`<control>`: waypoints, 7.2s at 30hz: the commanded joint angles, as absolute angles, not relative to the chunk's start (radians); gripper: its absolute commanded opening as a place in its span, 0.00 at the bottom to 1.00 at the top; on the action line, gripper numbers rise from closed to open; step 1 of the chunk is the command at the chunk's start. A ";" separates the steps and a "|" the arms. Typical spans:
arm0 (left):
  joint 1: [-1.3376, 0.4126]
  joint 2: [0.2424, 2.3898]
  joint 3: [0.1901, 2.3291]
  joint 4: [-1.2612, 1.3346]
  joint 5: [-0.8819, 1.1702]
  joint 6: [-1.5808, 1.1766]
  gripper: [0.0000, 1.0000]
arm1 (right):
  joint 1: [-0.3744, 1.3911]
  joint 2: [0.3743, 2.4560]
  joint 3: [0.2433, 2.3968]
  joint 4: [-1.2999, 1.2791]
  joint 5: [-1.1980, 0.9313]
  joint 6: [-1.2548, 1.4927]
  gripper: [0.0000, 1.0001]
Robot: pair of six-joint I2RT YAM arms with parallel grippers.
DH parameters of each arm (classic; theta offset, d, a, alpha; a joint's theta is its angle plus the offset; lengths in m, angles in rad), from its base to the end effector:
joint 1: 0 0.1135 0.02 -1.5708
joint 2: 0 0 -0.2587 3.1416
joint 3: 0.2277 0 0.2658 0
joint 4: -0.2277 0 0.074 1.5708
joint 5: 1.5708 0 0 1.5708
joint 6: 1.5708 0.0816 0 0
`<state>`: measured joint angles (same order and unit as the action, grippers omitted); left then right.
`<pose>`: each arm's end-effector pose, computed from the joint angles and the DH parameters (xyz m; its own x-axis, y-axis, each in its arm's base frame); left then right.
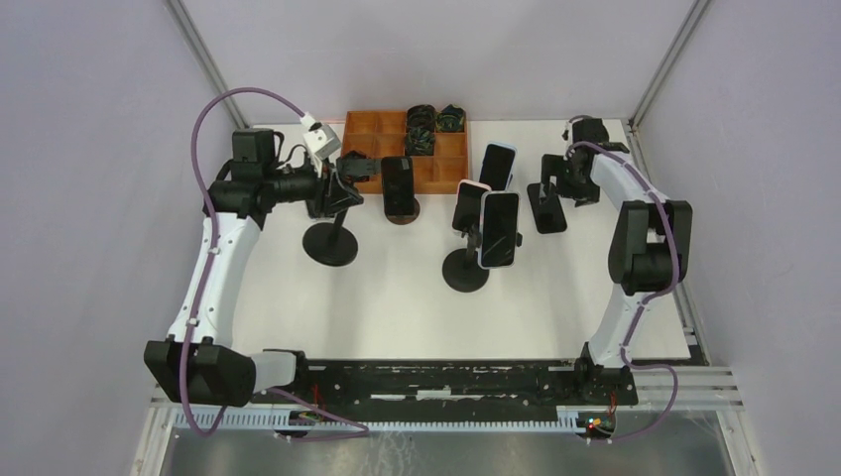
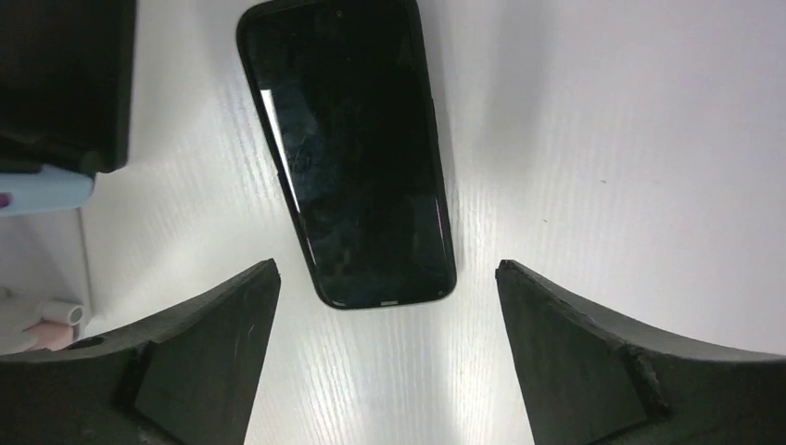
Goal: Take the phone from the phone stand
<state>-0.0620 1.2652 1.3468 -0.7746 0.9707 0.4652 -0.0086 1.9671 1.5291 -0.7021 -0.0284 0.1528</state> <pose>0.2830 -0.0850 0.3644 -0.2699 0.2706 -0.9241 0.8837 0.4508 -0.1261 0.4448 -0.0015 0.1553 -0.8985 0.1599 -0.4087 0.1351 0.9868 0.0890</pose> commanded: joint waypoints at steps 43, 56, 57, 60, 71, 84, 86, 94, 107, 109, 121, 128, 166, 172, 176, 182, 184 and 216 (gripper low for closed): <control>0.305 1.598 1.030 0.691 0.393 0.014 0.02 | 0.150 1.307 1.305 -0.427 -0.163 0.282 0.97; 0.269 1.833 1.168 0.854 0.312 -0.040 0.04 | 0.150 1.278 1.237 -0.322 -0.259 0.301 0.97; 0.269 1.852 1.186 0.858 0.310 -0.042 0.04 | 0.151 1.277 1.233 -0.316 -0.263 0.303 0.97; 0.268 1.914 1.231 0.878 0.287 -0.043 0.04 | 0.151 1.274 1.226 -0.303 -0.274 0.303 0.97; 0.269 1.982 1.206 0.892 0.366 -0.009 0.25 | 0.152 1.292 1.244 -0.248 -0.374 0.353 0.97; 0.272 1.905 1.102 0.886 0.378 0.057 0.62 | 0.153 1.266 1.255 -0.265 -0.417 0.373 0.98; 0.274 1.883 1.081 0.868 0.380 0.061 0.69 | 0.152 1.264 1.262 -0.281 -0.413 0.372 0.98; 0.311 1.756 1.115 0.565 0.439 0.079 1.00 | 0.153 1.242 1.279 -0.390 -0.377 0.352 0.98; 0.405 1.567 1.351 -0.267 0.673 0.148 1.00 | 0.152 1.044 1.237 -0.584 -0.383 0.309 0.98; 0.407 1.554 1.397 -0.429 0.717 0.203 1.00 | 0.151 0.999 1.195 -0.585 -0.423 0.308 0.98; 0.423 1.401 1.520 -1.041 1.021 0.545 1.00 | 0.151 1.002 0.969 -0.334 -0.757 0.327 0.98; 0.418 1.407 1.570 -1.400 1.189 0.901 1.00 | 0.151 1.074 0.912 -0.160 -0.874 0.408 0.98; -0.017 1.362 1.407 -1.261 1.256 0.889 1.00 | 0.485 1.205 1.093 0.259 -0.878 0.784 0.00; -0.018 1.416 1.433 -1.465 1.325 1.094 0.99 | 0.498 1.200 1.091 0.502 -0.926 0.969 0.00; -0.048 1.394 1.392 -1.465 1.352 1.142 0.98 | 0.514 1.224 1.083 0.704 -0.939 1.131 0.00; -0.105 1.429 1.416 -1.463 1.420 1.151 0.93 | 0.570 1.270 1.145 0.733 -0.917 1.162 0.00; -0.107 1.445 1.432 -1.465 1.426 1.161 0.93 | 0.592 1.283 1.164 0.730 -0.906 1.162 0.00; -0.199 1.484 1.403 -1.332 1.309 1.106 0.02 | 0.700 1.384 1.223 0.776 -0.804 1.131 0.00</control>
